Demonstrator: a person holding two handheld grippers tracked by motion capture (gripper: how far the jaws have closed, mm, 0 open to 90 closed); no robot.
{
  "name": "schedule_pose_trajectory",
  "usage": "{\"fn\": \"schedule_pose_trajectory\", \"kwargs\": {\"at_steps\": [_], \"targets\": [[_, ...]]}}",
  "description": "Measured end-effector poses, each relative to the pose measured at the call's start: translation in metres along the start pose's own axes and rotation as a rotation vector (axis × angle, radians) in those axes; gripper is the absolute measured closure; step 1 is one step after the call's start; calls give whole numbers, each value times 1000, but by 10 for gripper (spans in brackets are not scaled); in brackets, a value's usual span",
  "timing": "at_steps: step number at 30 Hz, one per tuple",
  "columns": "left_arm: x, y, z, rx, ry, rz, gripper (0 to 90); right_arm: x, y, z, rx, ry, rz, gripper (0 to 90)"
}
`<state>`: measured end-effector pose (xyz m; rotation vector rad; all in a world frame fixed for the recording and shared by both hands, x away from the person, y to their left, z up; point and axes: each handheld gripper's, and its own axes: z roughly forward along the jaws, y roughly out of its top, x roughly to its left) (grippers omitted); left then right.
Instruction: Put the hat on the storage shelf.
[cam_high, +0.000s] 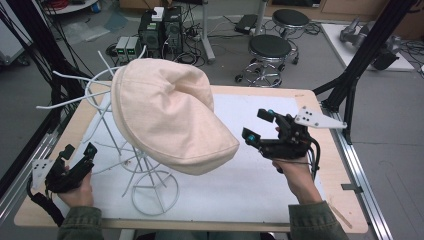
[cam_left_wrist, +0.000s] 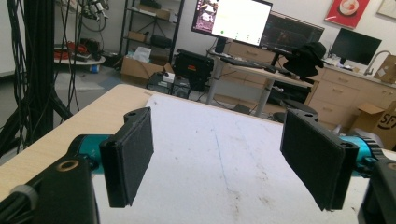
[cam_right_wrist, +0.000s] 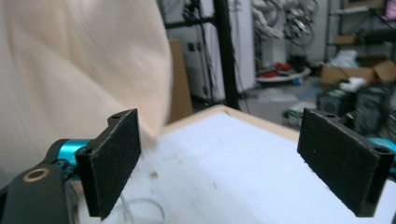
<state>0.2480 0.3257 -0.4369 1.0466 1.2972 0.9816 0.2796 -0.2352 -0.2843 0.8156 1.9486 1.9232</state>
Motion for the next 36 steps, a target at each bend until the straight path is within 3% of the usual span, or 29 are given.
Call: {"fn": "schedule_pose_trajectory", "kwargs": {"at_steps": [5, 11, 17, 23, 29, 33, 36], "targets": [[-1, 0, -1, -4, -1, 2, 260, -8, -29, -22, -11, -129, 29, 114], [0, 0, -2, -4, 5, 0, 260, -14, -60, -37, 17, -305, -1, 111], [1, 0, -2, -7, 9, -5, 260, -24, -86, -51, 1, -459, 13, 112], [0, 0, -2, -7, 8, -7, 260, -33, -103, -62, -17, -578, 24, 111], [1, 0, -3, -8, 12, -4, 260, -36, -111, -67, -33, -676, -22, 111], [1, 0, -3, -10, 13, -4, 260, -39, -119, -69, -64, -785, -16, 112], [1, 0, -3, -14, 14, -2, 260, -40, -123, -68, -46, -874, -26, 111]]}}
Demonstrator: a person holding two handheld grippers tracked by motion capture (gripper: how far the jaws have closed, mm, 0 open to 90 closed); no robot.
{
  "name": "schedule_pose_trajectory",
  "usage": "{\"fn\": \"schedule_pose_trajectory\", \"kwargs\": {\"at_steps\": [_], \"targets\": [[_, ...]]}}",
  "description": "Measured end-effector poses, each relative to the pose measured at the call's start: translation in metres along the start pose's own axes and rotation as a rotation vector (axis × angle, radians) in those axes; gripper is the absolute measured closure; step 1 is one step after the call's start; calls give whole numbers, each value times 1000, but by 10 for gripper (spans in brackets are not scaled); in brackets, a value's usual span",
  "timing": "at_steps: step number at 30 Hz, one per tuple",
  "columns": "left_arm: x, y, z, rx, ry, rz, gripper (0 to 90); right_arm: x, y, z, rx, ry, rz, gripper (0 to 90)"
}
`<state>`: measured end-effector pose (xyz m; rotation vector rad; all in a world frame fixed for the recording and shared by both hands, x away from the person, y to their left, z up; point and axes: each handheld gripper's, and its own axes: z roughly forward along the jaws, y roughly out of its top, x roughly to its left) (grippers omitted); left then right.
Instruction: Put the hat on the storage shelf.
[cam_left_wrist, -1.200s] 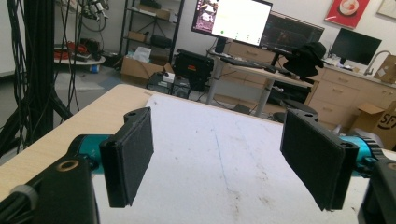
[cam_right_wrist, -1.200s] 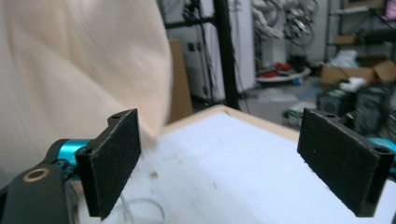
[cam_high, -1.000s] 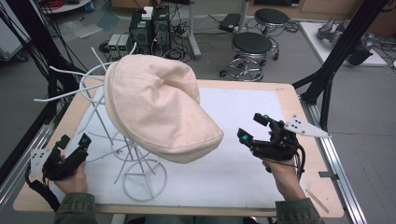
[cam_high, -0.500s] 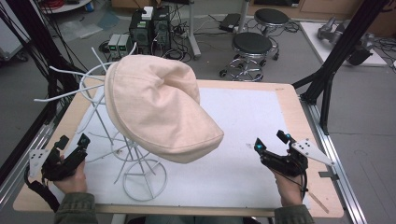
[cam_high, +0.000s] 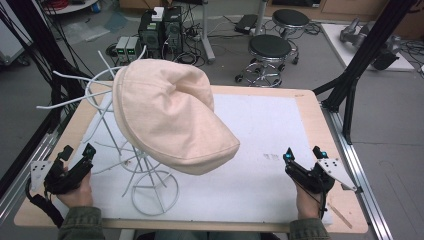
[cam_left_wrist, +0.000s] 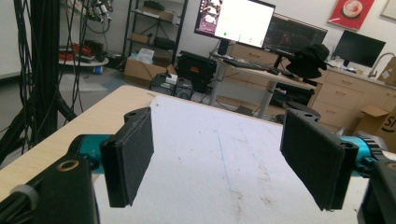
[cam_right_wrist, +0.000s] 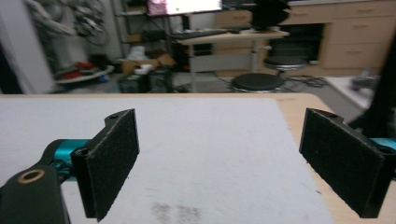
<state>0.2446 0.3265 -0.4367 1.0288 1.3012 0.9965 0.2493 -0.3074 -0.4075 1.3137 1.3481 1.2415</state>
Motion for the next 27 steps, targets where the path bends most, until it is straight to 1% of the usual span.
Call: {"fn": "schedule_pose_trajectory", "kwargs": {"at_steps": [1, 2, 5, 6, 7, 8, 9, 10, 11, 13, 15, 18, 22, 24, 27], "targets": [[0, 0, 0, -3, 1, 2, 259, 1, 1, -1, -17, -23, -5, 112], [0, 0, 0, -5, 2, 6, 259, 1, 2, -2, -38, -31, -9, 112], [-1, 0, 0, -5, 3, 16, 259, 1, 0, -4, -68, -53, 11, 112], [-2, 0, 1, -4, 5, 20, 259, 0, -2, -5, -71, -54, 29, 112], [-2, 0, 0, -2, 5, 24, 259, -1, -6, -4, -62, -54, 44, 112], [-2, 0, 0, -2, 4, 27, 259, -1, -10, -4, -57, -69, 42, 112], [-3, 0, 0, -2, 4, 28, 259, -2, -14, -4, -57, -69, 51, 112], [-3, 0, 1, -2, 3, 28, 259, -4, -14, -3, -45, -60, 61, 112], [-3, -1, 1, -2, 3, 29, 259, -4, -14, -3, -46, -63, 62, 112], [-3, -1, 1, -1, 3, 28, 259, -5, -13, -4, -58, -73, 48, 112], [-3, -1, 1, 0, 4, 27, 259, -5, -15, -4, -46, -77, 44, 112], [-3, -1, 1, -1, 1, 25, 259, -3, -16, -4, -46, -73, 47, 112], [-4, -1, 1, 5, -2, 26, 259, -2, -16, -3, -50, -70, 31, 112], [-4, -2, 1, 6, -3, 26, 259, -3, -16, -3, -47, -59, 36, 112], [-5, -2, 1, 6, -4, 28, 259, -3, -17, -2, -36, -55, 41, 112]]}}
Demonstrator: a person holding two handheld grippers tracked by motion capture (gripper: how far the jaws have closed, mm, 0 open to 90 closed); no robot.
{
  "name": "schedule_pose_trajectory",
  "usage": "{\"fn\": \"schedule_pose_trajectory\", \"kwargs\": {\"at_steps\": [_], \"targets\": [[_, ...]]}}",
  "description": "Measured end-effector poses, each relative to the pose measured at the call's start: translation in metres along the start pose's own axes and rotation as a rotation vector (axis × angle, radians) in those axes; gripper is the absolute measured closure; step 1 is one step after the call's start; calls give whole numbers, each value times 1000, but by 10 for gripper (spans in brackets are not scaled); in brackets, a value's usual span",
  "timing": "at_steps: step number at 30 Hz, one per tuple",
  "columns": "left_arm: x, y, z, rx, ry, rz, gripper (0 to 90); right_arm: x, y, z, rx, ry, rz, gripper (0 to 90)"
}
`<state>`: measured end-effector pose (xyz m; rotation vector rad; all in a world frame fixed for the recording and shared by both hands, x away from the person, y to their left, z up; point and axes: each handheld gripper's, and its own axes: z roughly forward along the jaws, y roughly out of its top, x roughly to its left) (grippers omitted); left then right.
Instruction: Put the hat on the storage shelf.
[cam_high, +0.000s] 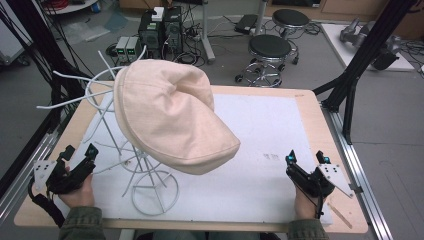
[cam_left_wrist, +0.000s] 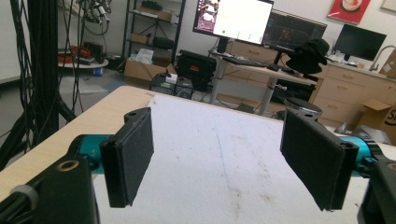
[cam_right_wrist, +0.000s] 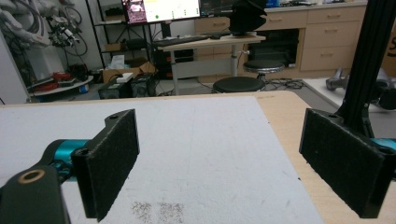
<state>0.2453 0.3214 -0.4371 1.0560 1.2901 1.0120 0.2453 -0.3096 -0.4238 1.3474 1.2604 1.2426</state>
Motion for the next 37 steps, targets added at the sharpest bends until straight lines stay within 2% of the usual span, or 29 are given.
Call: {"fn": "schedule_pose_trajectory", "kwargs": {"at_steps": [6, 15, 37], "targets": [[0, 0, 0, 4, -1, 1, 259, -2, 1, -1, -5, 2, 23, 112], [0, 0, 0, 5, -3, -4, 259, -4, -1, -1, -2, -3, 29, 112], [1, -1, 2, 13, -5, -9, 259, -3, -3, 0, 13, 10, 21, 112]]}}
